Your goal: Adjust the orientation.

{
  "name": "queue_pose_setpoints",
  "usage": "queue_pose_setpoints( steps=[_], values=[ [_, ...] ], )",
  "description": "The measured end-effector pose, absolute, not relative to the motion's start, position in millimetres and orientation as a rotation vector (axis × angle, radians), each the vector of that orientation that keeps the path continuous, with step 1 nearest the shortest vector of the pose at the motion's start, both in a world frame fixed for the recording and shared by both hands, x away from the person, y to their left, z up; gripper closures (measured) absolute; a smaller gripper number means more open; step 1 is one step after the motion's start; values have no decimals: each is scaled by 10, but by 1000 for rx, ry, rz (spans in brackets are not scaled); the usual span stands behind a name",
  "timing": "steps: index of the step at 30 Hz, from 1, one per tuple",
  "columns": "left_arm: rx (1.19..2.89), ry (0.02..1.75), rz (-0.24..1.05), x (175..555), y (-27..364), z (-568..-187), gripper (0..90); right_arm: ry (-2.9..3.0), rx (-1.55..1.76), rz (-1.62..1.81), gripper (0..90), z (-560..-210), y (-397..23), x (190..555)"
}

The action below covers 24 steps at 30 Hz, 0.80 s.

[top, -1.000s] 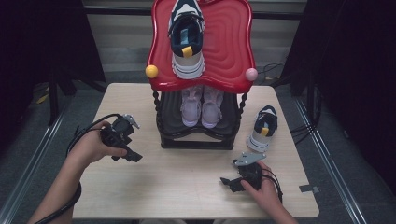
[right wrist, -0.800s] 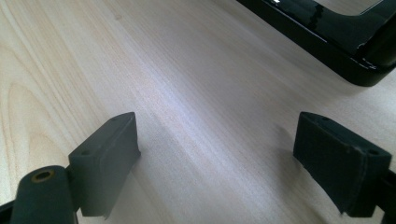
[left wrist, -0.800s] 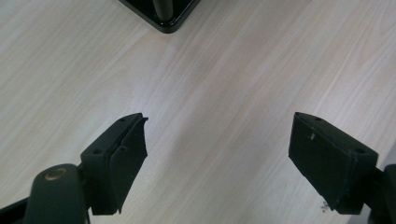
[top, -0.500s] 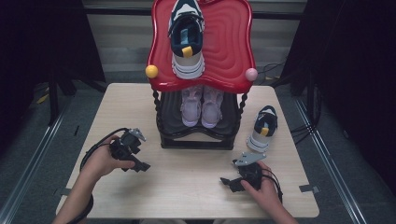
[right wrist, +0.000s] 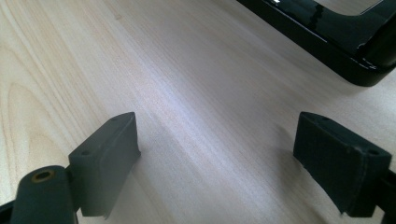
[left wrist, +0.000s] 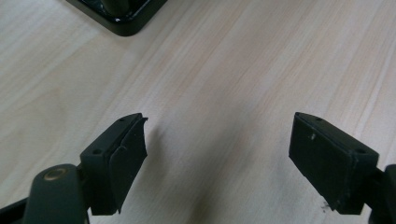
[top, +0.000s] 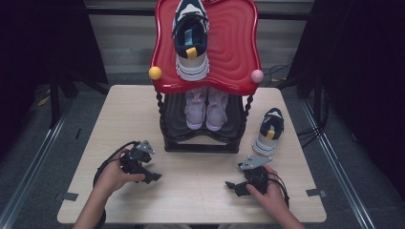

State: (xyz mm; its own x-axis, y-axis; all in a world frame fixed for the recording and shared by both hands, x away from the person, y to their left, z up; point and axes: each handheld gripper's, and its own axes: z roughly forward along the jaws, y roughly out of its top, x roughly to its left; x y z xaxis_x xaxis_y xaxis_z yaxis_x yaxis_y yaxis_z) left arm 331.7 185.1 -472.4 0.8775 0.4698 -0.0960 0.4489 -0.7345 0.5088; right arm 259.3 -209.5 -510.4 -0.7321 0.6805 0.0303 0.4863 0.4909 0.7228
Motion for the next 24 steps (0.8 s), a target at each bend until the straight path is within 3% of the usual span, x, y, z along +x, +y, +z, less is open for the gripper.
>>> queue_pose_setpoints(
  steps=[14,24],
  values=[
    [2447,635,152,3276,1902,-4931,160,2478,986,1079,133,-5106,-2096,2596],
    [2295,691,243,3203,1952,-5050,119,2478,988,1079,133,-5105,-2095,2595]
  ],
)
